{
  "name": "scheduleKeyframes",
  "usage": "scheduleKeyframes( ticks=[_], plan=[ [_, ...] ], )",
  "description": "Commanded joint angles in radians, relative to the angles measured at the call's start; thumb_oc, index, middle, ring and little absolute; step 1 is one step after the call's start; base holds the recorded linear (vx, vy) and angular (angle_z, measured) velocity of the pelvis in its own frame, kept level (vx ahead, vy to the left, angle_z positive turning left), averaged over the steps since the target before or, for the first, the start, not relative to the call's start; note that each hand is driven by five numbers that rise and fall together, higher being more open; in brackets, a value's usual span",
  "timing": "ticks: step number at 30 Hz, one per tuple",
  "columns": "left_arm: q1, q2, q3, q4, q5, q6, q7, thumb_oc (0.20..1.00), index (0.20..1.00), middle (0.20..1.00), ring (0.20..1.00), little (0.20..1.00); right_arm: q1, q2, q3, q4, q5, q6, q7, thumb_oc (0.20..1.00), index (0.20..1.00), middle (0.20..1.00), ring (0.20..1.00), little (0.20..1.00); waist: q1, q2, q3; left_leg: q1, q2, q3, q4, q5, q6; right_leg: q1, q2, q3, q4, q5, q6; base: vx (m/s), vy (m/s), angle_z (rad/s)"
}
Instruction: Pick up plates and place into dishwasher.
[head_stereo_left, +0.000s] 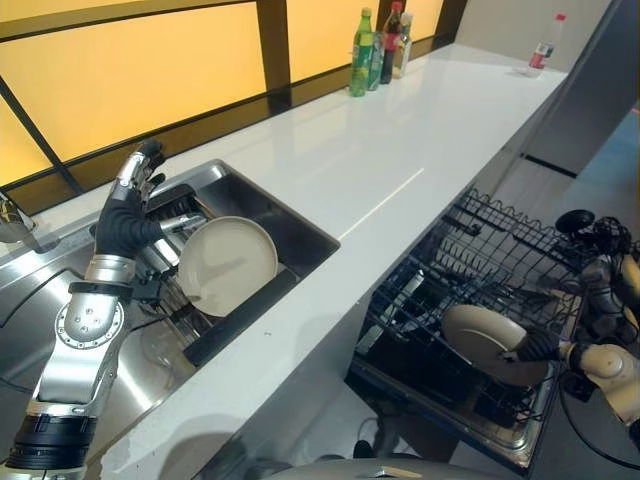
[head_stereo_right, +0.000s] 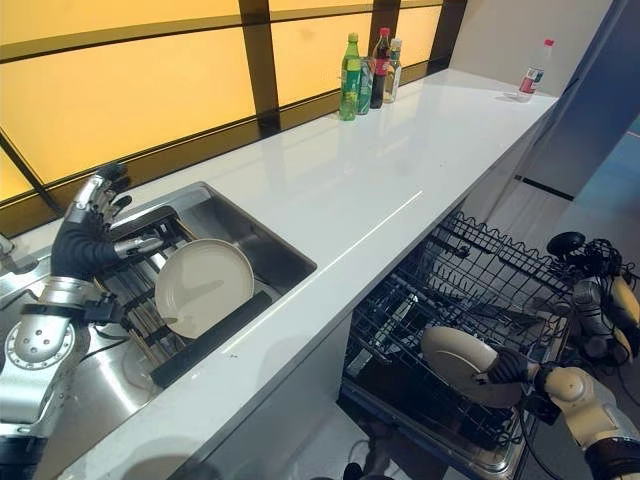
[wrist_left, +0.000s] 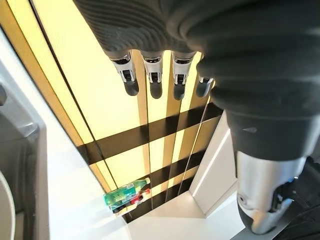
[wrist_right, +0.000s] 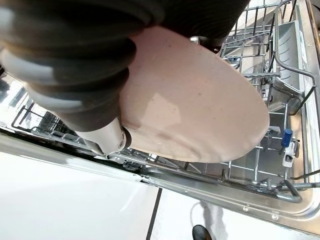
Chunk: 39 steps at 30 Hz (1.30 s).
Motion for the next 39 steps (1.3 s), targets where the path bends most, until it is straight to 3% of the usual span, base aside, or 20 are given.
scheduleKeyframes(
  ticks=[1,15,16,18,19,24,28,32,39],
  plan=[
    [-0.076,0.056,-0.03,-0.031,0.018,-0.03,0.029,1.0,1.0,1.0,1.0,1.0,0.075,0.082,0.246,0.048,0.023,-0.021,0.103,0.2,0.2,0.2,0.2,0.2,0.01,0.008,-0.016,-0.239,0.001,-0.068,0.048,0.147,-0.026,-0.068,-0.069,0.005,0.097,-0.079,0.114,-0.1,0.01,0.01],
    [-0.105,0.064,-0.029,-0.033,0.003,-0.012,0.004,1.0,1.0,1.0,1.0,1.0,0.099,0.183,0.262,0.121,-0.031,0.006,-0.051,0.2,0.2,0.2,0.2,0.2,0.02,0.0,-0.011,-0.209,-0.004,-0.06,0.022,0.143,-0.021,-0.046,-0.079,-0.013,0.075,-0.068,0.13,-0.01,0.005,0.05],
    [-0.103,0.061,-0.027,-0.034,0.005,-0.011,0.004,1.0,1.0,1.0,1.0,1.0,0.103,0.186,0.261,0.118,-0.034,0.007,-0.058,0.313,0.313,0.313,0.313,0.313,0.02,-0.001,-0.012,-0.205,-0.004,-0.059,0.019,0.142,-0.021,-0.044,-0.078,-0.013,0.074,-0.069,0.131,-0.01,0.011,0.05],
    [-0.098,0.055,-0.024,-0.034,0.009,-0.011,0.001,1.0,1.0,1.0,1.0,1.0,0.113,0.192,0.255,0.111,-0.04,0.007,-0.08,0.846,0.846,0.846,0.846,0.846,0.02,-0.006,-0.017,-0.199,-0.002,-0.055,0.014,0.14,-0.02,-0.04,-0.078,-0.015,0.071,-0.07,0.132,-0.01,0.008,0.05],
    [-0.096,0.053,-0.024,-0.033,0.012,-0.013,0.001,1.0,1.0,1.0,1.0,1.0,0.116,0.191,0.252,0.109,-0.041,0.007,-0.093,1.0,1.0,1.0,1.0,1.0,0.019,-0.008,-0.018,-0.196,-0.002,-0.053,0.012,0.138,-0.02,-0.039,-0.077,-0.015,0.07,-0.07,0.132,0.0,0.0,0.0],
    [-0.078,0.043,-0.005,-0.023,0.019,-0.025,-0.005,1.0,1.0,1.0,1.0,1.0,0.129,0.189,0.223,0.086,-0.051,0.004,-0.154,1.0,1.0,1.0,1.0,1.0,0.016,-0.015,-0.031,-0.171,-0.002,-0.044,-0.005,0.132,-0.018,-0.022,-0.073,-0.016,0.058,-0.071,0.132,0.0,0.0,0.0],
    [-0.062,0.039,0.004,-0.015,0.031,-0.031,-0.003,1.0,1.0,1.0,1.0,1.0,0.14,0.157,0.166,-0.01,-0.05,0.037,-0.236,1.0,1.0,1.0,1.0,1.0,0.005,-0.018,-0.037,-0.156,0.0,-0.038,-0.015,0.13,-0.018,-0.016,-0.069,-0.017,0.063,-0.077,0.131,0.0,0.004,-0.01],
    [-0.034,0.036,0.028,-0.002,0.049,-0.047,-0.003,1.0,1.0,1.0,1.0,1.0,0.172,0.087,0.048,-0.201,-0.039,0.105,-0.31,1.0,1.0,1.0,1.0,1.0,-0.017,-0.021,-0.043,-0.147,0.003,-0.028,-0.021,0.127,-0.017,-0.015,-0.063,-0.018,0.078,-0.087,0.128,-0.02,0.016,-0.05],
    [0.065,0.026,0.115,-0.007,0.092,-0.092,-0.016,1.0,1.0,1.0,1.0,1.0,0.274,0.011,-0.208,-0.461,-0.07,0.136,-0.362,1.0,1.0,1.0,1.0,1.0,-0.055,-0.009,-0.077,-0.129,-0.004,-0.009,-0.046,0.122,-0.013,-0.013,-0.045,-0.003,0.084,-0.11,0.113,-0.03,0.05,-0.05]
  ],
)
